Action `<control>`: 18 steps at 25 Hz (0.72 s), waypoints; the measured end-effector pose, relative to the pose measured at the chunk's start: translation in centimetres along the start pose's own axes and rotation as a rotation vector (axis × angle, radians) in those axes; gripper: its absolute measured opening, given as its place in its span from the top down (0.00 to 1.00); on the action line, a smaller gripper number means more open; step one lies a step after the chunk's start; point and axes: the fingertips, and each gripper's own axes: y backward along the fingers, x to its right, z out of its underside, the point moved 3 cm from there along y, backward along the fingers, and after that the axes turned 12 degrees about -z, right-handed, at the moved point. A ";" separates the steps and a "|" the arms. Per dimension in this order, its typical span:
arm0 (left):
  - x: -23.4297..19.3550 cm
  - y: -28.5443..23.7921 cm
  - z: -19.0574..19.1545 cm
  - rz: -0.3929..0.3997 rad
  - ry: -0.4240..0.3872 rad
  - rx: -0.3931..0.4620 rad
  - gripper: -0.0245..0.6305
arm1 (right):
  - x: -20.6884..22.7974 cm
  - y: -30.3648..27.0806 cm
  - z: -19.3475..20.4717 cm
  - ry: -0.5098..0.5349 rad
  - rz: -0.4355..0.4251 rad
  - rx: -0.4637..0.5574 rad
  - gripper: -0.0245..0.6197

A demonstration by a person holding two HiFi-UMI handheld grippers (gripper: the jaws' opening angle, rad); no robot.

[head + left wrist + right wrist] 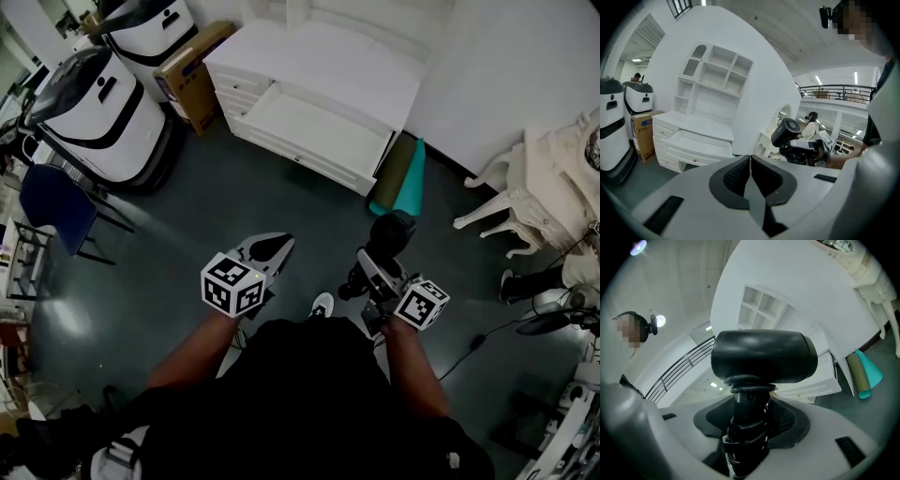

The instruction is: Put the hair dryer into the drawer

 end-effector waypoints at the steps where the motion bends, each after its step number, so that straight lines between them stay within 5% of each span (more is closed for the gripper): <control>1: 0.1 -0.9 -0.6 0.000 -0.002 0.001 0.93 | 0.7 0.0 -0.8 0.001 0.000 -0.005 0.59; 18: -0.2 -9.7 -4.5 -0.070 -0.013 -0.044 0.93 | 8.3 -0.8 -7.5 -0.034 -0.034 -0.045 0.59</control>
